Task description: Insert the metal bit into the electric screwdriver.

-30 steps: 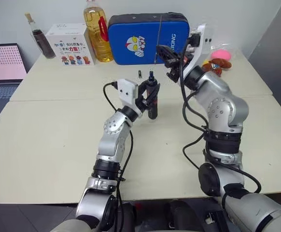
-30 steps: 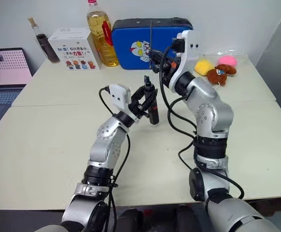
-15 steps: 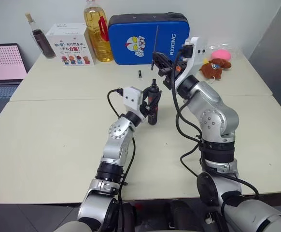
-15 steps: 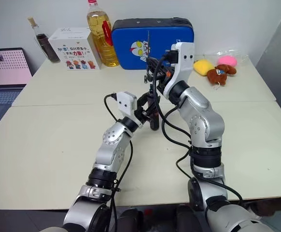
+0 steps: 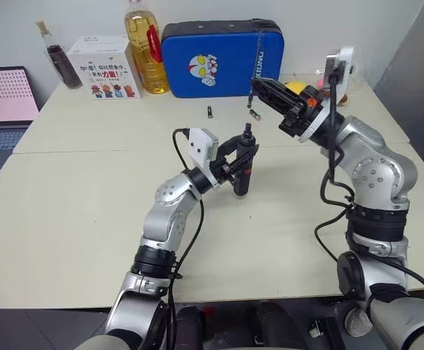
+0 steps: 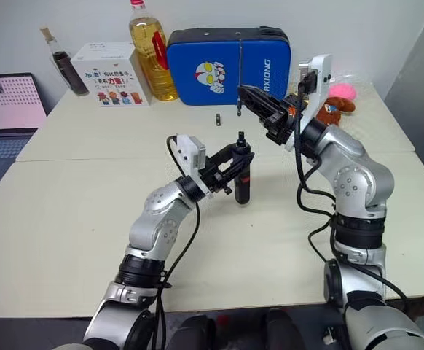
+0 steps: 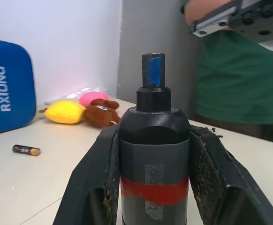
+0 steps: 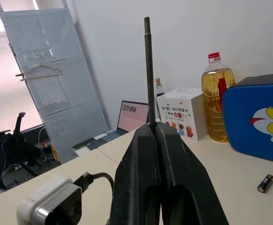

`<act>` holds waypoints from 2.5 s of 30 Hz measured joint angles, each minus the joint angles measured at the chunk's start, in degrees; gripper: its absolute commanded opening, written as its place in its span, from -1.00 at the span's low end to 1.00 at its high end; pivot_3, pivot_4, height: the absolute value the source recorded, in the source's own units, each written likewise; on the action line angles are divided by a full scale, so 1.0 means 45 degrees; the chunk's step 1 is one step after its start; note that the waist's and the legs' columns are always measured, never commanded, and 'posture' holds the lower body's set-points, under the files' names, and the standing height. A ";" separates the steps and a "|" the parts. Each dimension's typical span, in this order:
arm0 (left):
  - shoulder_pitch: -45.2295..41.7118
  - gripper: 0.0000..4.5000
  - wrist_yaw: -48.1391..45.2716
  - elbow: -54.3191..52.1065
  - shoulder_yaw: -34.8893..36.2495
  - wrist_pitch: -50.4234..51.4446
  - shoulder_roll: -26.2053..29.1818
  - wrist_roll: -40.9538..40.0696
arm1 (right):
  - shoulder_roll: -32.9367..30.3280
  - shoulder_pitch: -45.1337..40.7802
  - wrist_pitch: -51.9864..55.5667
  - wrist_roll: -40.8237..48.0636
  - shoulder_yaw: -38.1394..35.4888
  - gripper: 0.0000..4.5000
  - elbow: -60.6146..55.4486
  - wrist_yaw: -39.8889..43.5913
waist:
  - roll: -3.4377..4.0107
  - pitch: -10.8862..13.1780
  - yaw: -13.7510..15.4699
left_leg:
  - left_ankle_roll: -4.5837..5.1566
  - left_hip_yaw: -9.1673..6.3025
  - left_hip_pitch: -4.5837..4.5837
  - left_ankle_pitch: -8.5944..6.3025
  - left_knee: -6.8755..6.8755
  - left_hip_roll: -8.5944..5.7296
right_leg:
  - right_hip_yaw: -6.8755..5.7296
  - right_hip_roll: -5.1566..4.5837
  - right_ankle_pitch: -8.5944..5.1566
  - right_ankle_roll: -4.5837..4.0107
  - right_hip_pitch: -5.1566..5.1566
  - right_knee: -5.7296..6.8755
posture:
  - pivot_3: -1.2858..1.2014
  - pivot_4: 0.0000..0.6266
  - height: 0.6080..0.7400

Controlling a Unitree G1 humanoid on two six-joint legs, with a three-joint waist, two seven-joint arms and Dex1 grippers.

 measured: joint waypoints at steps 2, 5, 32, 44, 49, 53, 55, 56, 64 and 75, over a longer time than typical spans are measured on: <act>0.0071 -0.25 -0.0124 0.0004 -0.0040 -0.0049 0.0026 0.0042 | -0.0036 0.0165 0.0066 0.0205 0.0076 -0.99 -0.0125 -0.0005 | -0.0001 -0.0001 0.0012 | 0.0000 -0.0007 -0.0004 0.0000 0.0000 0.0003 | 0.0001 -0.0001 0.0000 0.0000 0.0005 -0.0005 | 0.03 -0.52 1.00; 0.0313 -0.25 -0.0163 0.0058 -0.0166 -0.0078 -0.0044 0.0191 | -0.0131 0.0823 0.0341 0.0352 0.0360 -0.99 -0.0399 -0.0005 | -0.0001 0.0000 0.0051 | 0.0000 -0.0005 -0.0012 0.0000 0.0005 0.0006 | 0.0008 -0.0016 0.0000 0.0000 0.0000 -0.0003 | 0.03 -0.52 1.00; 0.0463 -0.25 -0.0211 0.0236 -0.0462 -0.0332 -0.0080 0.0510 | -0.0809 0.1768 0.0104 0.0662 0.0646 -0.99 -0.0765 -0.0255 | -0.0001 0.0000 0.0088 | 0.0001 -0.0005 -0.0009 0.0001 0.0008 0.0001 | -0.0001 -0.0022 0.0000 0.0000 0.0004 -0.0003 | 0.03 -0.52 1.00; 0.0463 -0.25 -0.0231 0.0234 -0.0462 -0.0323 -0.0061 0.0506 | -0.0746 0.2050 -0.0237 0.0617 0.0916 -0.99 -0.0747 -0.0273 | -0.0001 0.0000 0.0088 | 0.0000 -0.0003 -0.0008 0.0001 0.0009 0.0001 | 0.0000 -0.0022 0.0000 0.0001 0.0004 -0.0003 | 0.03 -0.52 1.00; 0.0464 -0.25 -0.0231 0.0232 -0.0461 -0.0321 -0.0058 0.0504 | -0.0751 0.2050 -0.0385 0.0569 0.1018 -0.99 -0.0724 -0.0272 | -0.0001 0.0000 0.0087 | 0.0001 -0.0004 -0.0008 0.0001 0.0008 0.0002 | 0.0000 -0.0022 0.0000 0.0000 0.0005 -0.0003 | 0.03 -0.52 1.00; 0.0464 -0.25 -0.0236 0.0232 -0.0461 -0.0316 -0.0057 0.0501 | -0.0751 0.2050 -0.0530 0.0502 0.1054 -0.99 -0.0632 -0.0271 | -0.0001 0.0000 0.0088 | 0.0000 -0.0004 -0.0008 0.0001 0.0009 0.0002 | 0.0001 -0.0022 0.0000 0.0001 0.0005 -0.0002 | 0.03 -0.52 1.00; 0.0464 -0.25 -0.0235 0.0231 -0.0461 -0.0314 -0.0058 0.0500 | -0.0751 0.2050 -0.0563 0.0464 0.1062 -0.99 -0.0625 -0.0271 | -0.0001 0.0000 0.0088 | 0.0000 -0.0004 -0.0008 0.0001 0.0009 0.0002 | 0.0001 -0.0022 0.0000 0.0000 0.0005 -0.0002 | 0.03 -0.52 1.00; 0.0464 -0.25 -0.0236 0.0229 -0.0461 -0.0312 -0.0057 0.0499 | -0.0751 0.2050 -0.0603 0.0438 0.1080 -0.99 -0.0611 -0.0271 | -0.0001 0.0000 0.0088 | 0.0000 -0.0004 -0.0008 0.0001 0.0009 0.0002 | 0.0000 -0.0022 0.0000 0.0000 0.0005 -0.0003 | 0.03 -0.52 1.00; 0.0466 -0.25 -0.0275 0.0195 -0.0461 -0.0279 -0.0052 0.0497 | -0.0751 0.2051 -0.0663 0.0374 0.1087 -0.99 -0.0587 -0.0271 | -0.0001 0.0000 0.0088 | 0.0000 -0.0004 -0.0008 0.0001 0.0009 0.0002 | 0.0001 -0.0022 0.0000 0.0000 0.0005 -0.0003 | 0.03 -0.52 1.00; 0.0488 -0.25 -0.0432 0.0155 -0.0449 -0.0228 -0.0033 0.0461 | -0.0753 0.2063 -0.0665 0.0358 0.1087 -0.99 -0.0488 -0.0270 | -0.0001 0.0000 0.0088 | 0.0000 -0.0004 -0.0009 0.0001 0.0009 0.0002 | 0.0001 -0.0022 0.0000 0.0000 0.0005 -0.0002 | 0.03 -0.52 1.00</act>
